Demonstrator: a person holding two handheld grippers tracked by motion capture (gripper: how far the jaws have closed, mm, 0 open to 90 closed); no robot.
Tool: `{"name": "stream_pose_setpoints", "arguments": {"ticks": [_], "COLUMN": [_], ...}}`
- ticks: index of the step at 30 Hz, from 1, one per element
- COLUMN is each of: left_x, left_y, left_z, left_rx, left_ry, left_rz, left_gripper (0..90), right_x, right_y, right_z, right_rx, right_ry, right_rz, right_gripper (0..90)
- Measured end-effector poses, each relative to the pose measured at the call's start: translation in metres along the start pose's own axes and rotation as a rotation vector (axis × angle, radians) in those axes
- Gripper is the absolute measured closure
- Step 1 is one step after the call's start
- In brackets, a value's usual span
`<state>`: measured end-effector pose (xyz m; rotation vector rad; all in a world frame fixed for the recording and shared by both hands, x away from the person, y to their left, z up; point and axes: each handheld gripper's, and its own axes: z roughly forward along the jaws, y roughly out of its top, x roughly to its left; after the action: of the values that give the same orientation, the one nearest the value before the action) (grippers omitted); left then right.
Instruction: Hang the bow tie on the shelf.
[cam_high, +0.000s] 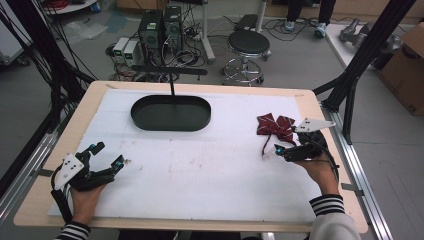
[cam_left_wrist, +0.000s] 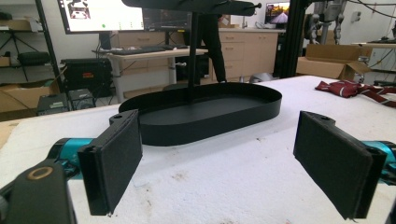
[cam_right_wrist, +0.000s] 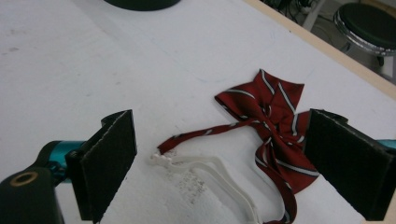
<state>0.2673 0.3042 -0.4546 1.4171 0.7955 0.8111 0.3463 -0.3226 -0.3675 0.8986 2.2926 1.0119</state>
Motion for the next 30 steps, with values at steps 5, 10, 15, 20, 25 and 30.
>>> {"name": "stream_pose_setpoints", "arguments": {"ticks": [5, 10, 15, 20, 25, 30], "left_x": [0.000, 0.000, 0.000, -0.001, -0.001, 0.000], "left_y": [0.000, 0.000, 0.000, 0.000, 0.000, 0.000], "left_z": [0.000, 0.000, 0.000, 0.000, 0.000, 0.000], "left_rx": [0.000, 0.003, 0.002, 0.003, 0.004, 0.002], "left_ry": [0.001, 0.002, 0.004, 0.003, 0.002, 0.004], "left_rz": [0.000, 0.001, 0.003, 0.008, 0.007, 0.002], "left_gripper": [15.8, 15.9, 15.9, 15.9, 15.9, 16.0], "right_x": [-0.007, -0.012, -0.015, -0.017, -0.019, -0.020], "right_y": [-0.002, -0.004, -0.008, -0.009, -0.010, -0.012], "right_z": [0.008, 0.019, 0.030, 0.033, 0.035, 0.043], "right_rx": [0.053, 0.131, 0.202, 0.239, 0.265, 0.304], "right_ry": [0.008, 0.036, 0.046, 0.058, 0.065, 0.077], "right_rz": [0.002, -0.033, -0.045, -0.070, -0.079, -0.095], "right_gripper": [8.9, 18.8, 21.9, 28.8, 36.4, 40.2]}}
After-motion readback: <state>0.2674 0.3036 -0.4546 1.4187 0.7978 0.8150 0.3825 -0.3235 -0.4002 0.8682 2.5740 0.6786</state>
